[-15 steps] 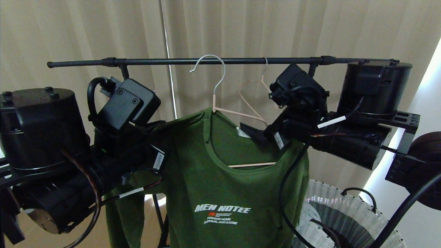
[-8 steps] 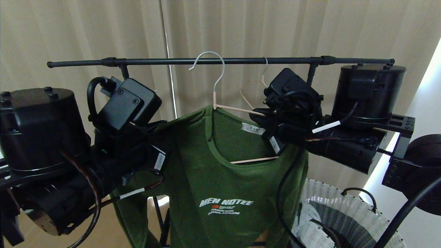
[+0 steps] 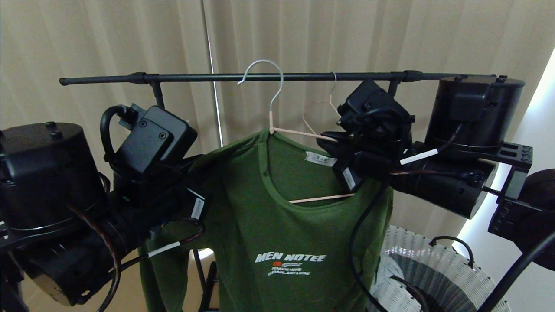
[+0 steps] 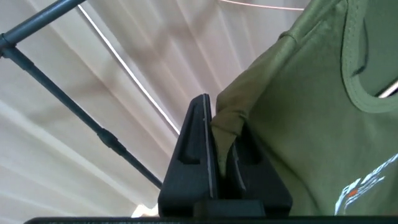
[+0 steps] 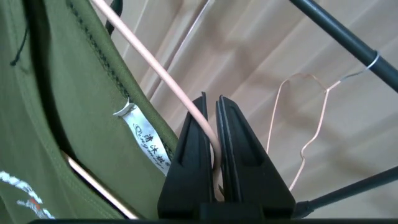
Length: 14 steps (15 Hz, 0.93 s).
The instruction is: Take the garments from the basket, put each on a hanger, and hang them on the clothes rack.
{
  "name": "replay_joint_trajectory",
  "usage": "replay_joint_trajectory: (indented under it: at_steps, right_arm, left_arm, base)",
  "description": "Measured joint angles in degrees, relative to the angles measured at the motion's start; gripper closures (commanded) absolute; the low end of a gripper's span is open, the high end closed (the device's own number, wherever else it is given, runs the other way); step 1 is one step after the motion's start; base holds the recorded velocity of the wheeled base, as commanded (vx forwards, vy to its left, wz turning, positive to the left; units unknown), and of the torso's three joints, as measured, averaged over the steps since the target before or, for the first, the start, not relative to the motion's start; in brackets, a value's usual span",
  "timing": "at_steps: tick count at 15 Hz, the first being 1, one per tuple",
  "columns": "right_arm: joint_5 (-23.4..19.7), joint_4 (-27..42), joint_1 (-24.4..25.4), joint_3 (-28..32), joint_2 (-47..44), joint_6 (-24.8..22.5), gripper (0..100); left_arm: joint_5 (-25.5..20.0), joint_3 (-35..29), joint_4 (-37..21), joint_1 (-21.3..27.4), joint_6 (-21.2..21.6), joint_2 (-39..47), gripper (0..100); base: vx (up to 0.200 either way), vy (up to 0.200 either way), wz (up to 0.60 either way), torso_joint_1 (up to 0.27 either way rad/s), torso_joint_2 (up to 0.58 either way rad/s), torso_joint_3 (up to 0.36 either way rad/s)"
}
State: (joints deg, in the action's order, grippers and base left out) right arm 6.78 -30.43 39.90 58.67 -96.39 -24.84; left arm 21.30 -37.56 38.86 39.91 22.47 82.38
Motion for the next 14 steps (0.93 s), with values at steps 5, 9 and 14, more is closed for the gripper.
replay_joint_trajectory:
  at_steps: [5, 9, 14]
  right_arm:
    - [-0.13, -0.41, -2.04, -4.02, 3.40, 0.22, 100]
    - [-0.22, -5.21, -5.86, -8.16, 6.62, 0.55, 100]
    - [-0.55, -8.79, -7.68, -11.37, 10.20, 2.51, 100]
  left_arm:
    - [-6.57, 3.55, -0.05, -1.99, -0.68, -3.15, 0]
    - [-11.53, 8.70, -0.27, -5.92, -0.82, -7.44, 0]
    - [-13.23, 14.28, -0.16, -7.56, -4.73, -9.95, 0]
  base:
    - [0.000, 0.000, 0.00, 0.000, 0.00, 0.000]
    - [0.000, 0.000, 0.00, 0.000, 0.00, 0.000]
    - [0.000, 0.000, 0.00, 0.000, 0.00, 0.000]
